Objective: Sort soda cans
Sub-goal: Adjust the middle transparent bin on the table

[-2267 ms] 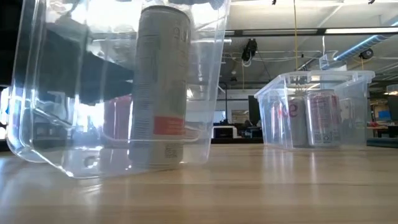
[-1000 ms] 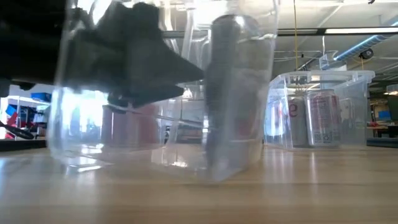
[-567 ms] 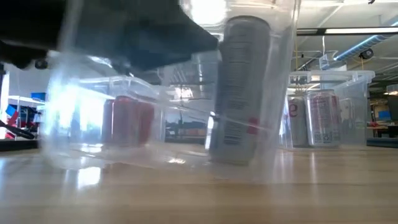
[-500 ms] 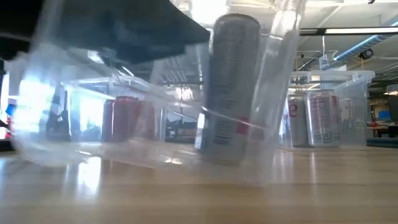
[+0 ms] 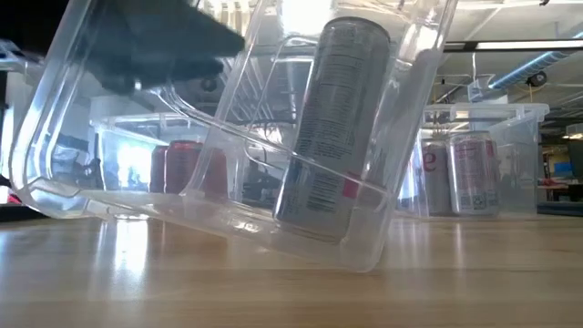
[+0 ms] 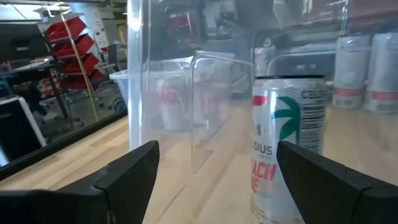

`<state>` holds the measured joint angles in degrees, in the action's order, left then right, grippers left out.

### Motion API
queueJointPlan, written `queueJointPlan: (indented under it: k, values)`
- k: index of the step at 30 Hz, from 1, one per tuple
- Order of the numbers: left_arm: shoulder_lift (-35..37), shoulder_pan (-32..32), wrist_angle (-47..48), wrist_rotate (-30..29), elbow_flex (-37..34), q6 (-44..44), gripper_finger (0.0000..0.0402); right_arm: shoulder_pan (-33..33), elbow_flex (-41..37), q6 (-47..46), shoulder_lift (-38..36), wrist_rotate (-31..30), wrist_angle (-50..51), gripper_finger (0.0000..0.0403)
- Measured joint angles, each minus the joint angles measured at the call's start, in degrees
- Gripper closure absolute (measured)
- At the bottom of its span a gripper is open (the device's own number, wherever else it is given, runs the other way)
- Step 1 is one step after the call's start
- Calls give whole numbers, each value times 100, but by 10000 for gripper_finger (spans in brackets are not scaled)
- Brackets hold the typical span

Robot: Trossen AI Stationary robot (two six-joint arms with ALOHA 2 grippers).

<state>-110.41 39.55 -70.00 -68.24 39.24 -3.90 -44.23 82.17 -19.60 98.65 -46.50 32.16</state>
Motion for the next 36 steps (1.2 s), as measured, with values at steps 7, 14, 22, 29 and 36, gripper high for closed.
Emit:
queueJointPlan:
  k: [7, 14, 22, 29, 36]
  values:
    - [638, 289, -92, -73, -176, -453, 91, -63, -7, 226, -136, 96, -259, 61]
    - [1315, 625, 105, 161, -464, -555, 91, -41, -7, 705, -136, 336, -738, 64]
    - [2086, 1785, 640, -588, -1161, 267, 91, -339, -504, 89, -306, 345, -754, 80]
    - [2259, 1969, 1217, 1253, -1881, 3060, 92, -291, -1557, -1024, -319, 347, -1098, 95]
    - [2054, 1737, 3053, 1847, -1924, 5221, 125, -223, -2641, -1450, -338, 347, -2041, 134]
